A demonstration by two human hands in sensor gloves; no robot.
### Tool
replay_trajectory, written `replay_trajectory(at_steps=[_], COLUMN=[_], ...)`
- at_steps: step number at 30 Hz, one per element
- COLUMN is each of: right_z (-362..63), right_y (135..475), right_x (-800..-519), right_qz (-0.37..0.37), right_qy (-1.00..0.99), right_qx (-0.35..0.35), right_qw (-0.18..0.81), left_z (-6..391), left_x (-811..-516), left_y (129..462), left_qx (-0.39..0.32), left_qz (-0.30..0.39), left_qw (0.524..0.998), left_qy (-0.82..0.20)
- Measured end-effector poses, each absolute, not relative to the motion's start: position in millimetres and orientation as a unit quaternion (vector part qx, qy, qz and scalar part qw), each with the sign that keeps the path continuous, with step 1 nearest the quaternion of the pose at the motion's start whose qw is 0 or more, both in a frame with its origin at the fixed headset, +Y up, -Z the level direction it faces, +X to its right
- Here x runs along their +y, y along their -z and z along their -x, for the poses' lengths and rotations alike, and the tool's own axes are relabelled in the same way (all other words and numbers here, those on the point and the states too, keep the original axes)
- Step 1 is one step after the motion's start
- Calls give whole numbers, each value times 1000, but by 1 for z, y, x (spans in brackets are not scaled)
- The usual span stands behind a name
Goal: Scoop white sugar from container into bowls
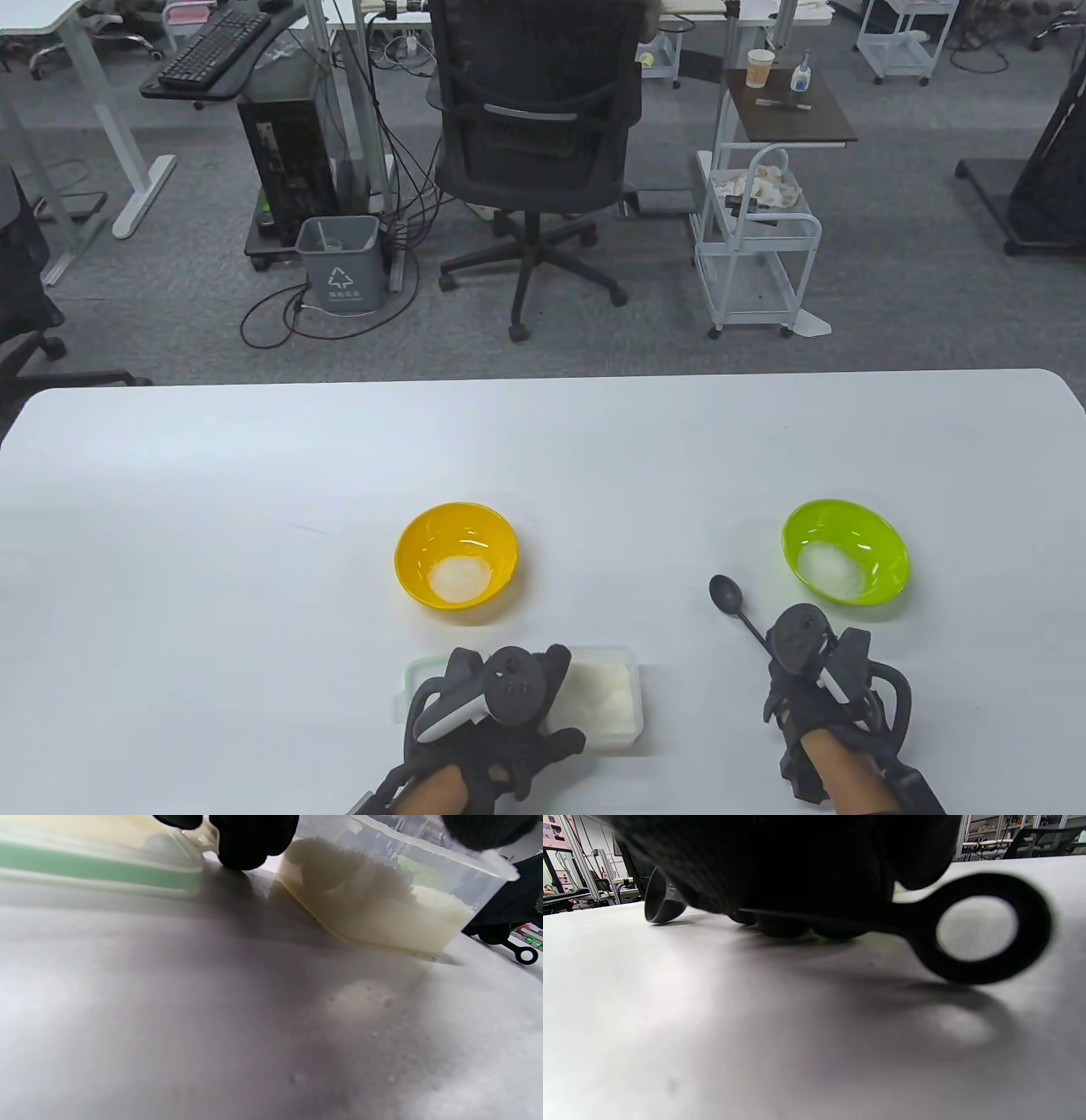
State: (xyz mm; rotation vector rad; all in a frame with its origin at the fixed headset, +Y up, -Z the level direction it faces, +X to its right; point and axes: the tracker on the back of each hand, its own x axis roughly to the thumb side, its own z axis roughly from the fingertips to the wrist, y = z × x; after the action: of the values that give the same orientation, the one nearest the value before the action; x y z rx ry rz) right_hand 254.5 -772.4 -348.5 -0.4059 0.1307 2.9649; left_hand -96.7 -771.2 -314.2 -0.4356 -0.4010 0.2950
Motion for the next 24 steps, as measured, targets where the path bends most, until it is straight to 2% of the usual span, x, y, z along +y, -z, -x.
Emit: replay_trajectory(at_steps=[7,14,20,24], right_z=[-254,-252,-244,-233], right_y=[347,339,334,326], right_x=[-771,-746,-718,-706], right_qz=[130,105,18,-47], right_qy=[-989,-992,-996,-995], right_qx=[37,-31,-59,-80], right_qw=[61,59,67,33], left_z=[96,96,96,96], left_x=[-771,-771,-771,-771], left_y=[314,314,314,314], left_qx=[-197,-196,-196,-196], left_qz=[214,214,214,214], left_qw=[946,946,946,946], left_qy=[-144,-145,-144,-143])
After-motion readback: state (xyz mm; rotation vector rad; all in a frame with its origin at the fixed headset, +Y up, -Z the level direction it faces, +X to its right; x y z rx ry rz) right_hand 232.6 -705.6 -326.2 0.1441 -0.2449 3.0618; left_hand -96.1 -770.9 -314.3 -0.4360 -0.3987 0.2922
